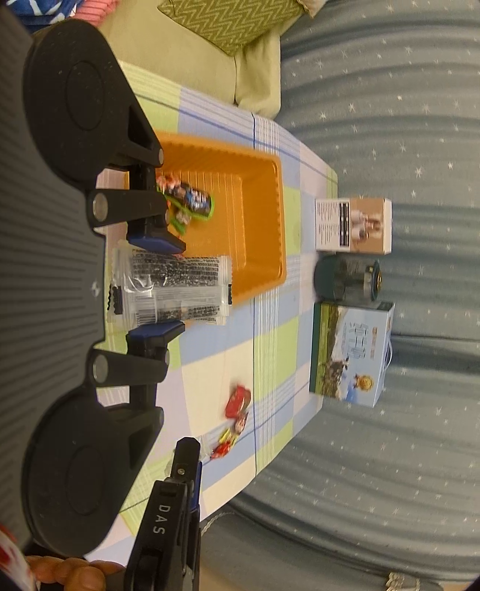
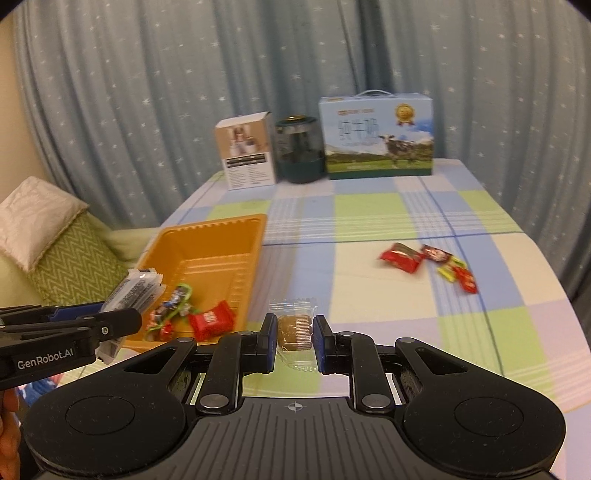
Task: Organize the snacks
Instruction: 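Carry both snacks over the orange tray and open both tools to drop them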
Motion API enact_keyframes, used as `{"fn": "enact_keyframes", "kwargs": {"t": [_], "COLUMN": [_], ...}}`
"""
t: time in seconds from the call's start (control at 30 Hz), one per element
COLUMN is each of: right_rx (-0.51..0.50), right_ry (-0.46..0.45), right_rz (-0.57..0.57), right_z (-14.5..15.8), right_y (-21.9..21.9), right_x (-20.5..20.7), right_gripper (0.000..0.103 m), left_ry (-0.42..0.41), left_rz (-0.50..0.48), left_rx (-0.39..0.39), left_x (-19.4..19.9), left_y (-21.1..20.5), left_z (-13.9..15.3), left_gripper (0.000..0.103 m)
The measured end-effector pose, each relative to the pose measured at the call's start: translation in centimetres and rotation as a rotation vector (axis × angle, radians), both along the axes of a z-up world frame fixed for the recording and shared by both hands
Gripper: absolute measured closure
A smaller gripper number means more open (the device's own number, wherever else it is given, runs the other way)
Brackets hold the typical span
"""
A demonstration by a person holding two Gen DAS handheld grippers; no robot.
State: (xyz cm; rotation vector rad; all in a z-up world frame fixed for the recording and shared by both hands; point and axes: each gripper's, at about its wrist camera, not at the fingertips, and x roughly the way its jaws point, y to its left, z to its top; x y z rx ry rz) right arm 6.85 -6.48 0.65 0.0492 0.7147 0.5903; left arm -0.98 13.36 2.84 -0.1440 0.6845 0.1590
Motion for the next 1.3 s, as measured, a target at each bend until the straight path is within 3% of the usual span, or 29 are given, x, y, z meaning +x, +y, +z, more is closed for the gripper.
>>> {"fn": "enact_keyframes", "kwargs": {"t": [0.47, 1.3], "right_rx": [0.011, -0.017], "right_ry": [0.024, 0.084], "right_rz": [0.113, 0.172], "right_z": [-0.9, -5.2], "right_y": [7.0, 16.2], "right_x": [3.0, 11.9], "right_gripper": [0.082, 0.082], "left_ry": [0.007, 0.06], "left_rz": [0.094, 0.073], "left_rx": [0.01, -0.022], "left_x": [1.1, 11.7], "left_y": [6.1, 12.9], "left_z": [-0.5, -4.9], "left_gripper": [0.068, 0.068]}}
